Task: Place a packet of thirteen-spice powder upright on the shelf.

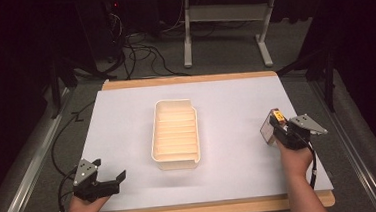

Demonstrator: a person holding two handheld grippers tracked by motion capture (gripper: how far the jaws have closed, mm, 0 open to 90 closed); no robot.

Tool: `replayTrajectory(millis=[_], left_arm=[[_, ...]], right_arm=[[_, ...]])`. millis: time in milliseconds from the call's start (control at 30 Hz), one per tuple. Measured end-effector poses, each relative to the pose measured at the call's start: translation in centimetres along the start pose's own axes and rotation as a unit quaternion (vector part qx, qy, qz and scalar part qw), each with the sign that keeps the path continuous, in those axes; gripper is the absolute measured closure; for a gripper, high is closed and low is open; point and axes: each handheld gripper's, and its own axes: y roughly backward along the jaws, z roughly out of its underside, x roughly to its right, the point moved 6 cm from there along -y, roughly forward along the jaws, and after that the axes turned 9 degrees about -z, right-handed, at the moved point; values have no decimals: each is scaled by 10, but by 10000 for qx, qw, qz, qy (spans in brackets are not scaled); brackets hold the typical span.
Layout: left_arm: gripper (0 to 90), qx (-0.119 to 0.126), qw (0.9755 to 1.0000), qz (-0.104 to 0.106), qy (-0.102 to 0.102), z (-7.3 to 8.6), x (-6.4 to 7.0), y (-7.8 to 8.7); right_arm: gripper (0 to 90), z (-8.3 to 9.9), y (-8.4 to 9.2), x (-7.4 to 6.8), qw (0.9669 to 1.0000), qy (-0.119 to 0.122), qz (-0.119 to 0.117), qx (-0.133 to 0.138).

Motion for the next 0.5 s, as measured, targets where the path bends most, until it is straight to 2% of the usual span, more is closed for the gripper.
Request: replayTrajectory(millis=[100, 500], left_arm=[[18, 4, 10000, 9, 15, 0, 1, 0], [18, 5, 10000, 28, 1, 0, 1, 0]], right_arm=[[682, 0, 1, 0, 10000, -38, -30, -5], [690, -3, 5, 0, 10000, 62, -68, 22]])
